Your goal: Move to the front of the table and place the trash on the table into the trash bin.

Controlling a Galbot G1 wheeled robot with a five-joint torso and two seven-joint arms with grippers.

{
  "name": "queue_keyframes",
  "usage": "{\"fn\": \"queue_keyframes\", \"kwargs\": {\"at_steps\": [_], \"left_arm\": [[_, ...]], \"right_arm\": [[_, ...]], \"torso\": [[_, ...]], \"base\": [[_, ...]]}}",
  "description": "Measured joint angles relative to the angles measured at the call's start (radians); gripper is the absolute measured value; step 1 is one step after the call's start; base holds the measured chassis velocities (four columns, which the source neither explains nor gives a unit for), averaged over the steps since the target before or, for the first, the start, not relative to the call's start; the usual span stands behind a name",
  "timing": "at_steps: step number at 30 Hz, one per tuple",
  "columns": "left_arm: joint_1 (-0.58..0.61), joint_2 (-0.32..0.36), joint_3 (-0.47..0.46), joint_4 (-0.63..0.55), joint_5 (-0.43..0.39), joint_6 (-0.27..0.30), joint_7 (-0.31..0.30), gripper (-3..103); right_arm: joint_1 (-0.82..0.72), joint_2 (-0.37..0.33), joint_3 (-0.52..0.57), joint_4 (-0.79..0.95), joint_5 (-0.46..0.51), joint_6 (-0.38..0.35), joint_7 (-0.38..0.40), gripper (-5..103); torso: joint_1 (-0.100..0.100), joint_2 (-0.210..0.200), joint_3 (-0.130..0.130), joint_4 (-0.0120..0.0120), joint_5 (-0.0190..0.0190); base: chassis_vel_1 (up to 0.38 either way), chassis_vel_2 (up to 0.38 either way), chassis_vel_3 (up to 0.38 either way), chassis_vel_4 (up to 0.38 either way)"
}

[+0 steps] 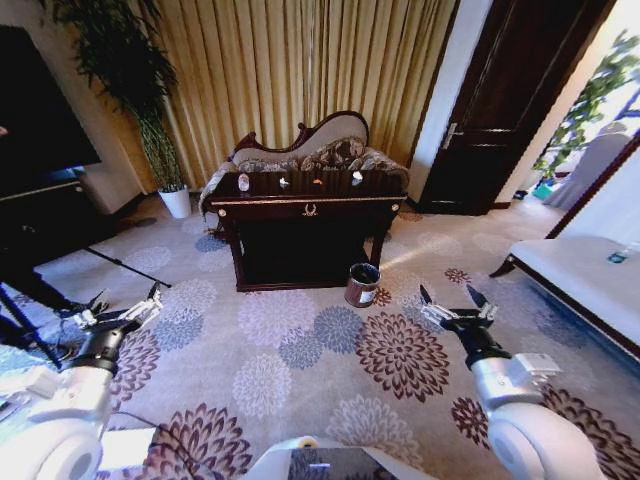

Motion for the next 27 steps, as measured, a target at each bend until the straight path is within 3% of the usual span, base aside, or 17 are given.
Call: {"fn": "queue_keyframes", "kwargs": {"at_steps": [27], "left_arm": [[0.0, 0.003, -0.006, 0.022, 0.002, -0.015, 0.016, 100]], "right_arm": [[-0.005, 0.004, -0.001, 0.0, -0.01, 0.01, -0.006, 100]], "torso": [[0.0, 0.0, 0.0, 0.0001, -0.0003]], "base": [[-0.121, 0.109, 0.129, -0.108]]}}
